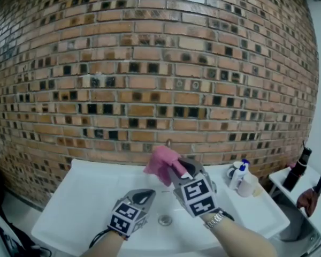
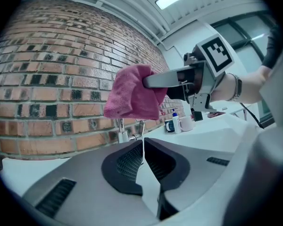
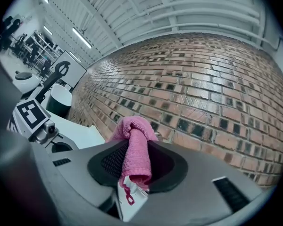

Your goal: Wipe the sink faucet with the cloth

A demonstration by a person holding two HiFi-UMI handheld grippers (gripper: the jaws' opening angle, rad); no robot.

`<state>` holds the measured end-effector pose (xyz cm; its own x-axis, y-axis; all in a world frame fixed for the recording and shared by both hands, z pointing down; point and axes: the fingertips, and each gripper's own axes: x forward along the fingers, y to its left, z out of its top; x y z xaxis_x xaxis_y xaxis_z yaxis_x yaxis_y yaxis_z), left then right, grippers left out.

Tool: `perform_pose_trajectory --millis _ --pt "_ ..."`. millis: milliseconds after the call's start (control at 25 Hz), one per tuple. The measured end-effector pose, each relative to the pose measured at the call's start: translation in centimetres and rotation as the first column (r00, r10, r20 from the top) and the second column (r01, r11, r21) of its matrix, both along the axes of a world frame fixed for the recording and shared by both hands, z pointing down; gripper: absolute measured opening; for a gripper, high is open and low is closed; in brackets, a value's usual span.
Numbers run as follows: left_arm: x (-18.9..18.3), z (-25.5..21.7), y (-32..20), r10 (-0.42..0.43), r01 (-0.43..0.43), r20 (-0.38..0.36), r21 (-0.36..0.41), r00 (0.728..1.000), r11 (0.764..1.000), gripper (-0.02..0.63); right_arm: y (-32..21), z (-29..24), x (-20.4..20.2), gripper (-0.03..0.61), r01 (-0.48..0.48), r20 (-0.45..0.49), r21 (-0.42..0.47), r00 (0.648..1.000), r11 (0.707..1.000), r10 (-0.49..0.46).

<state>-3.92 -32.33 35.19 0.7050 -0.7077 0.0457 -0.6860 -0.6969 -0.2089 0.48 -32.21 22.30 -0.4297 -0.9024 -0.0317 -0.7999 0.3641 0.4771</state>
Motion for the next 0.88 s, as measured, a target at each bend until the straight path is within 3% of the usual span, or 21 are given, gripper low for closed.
perform_pose_trajectory --millis 360,880 --pt "0.2 0.0 0.0 0.008 -0.008 -0.002 0.007 1.000 1.000 0.017 -1.8 -0.8 0.0 0.115 -0.027 -0.030 0.011 0.999 1.000 0.028" --pt "0.1 -0.1 0.0 0.005 -0.005 -0.006 0.008 1.000 1.000 0.017 -3.7 -1.9 1.3 0.115 -0.053 0.078 -0.019 0.995 0.998 0.054"
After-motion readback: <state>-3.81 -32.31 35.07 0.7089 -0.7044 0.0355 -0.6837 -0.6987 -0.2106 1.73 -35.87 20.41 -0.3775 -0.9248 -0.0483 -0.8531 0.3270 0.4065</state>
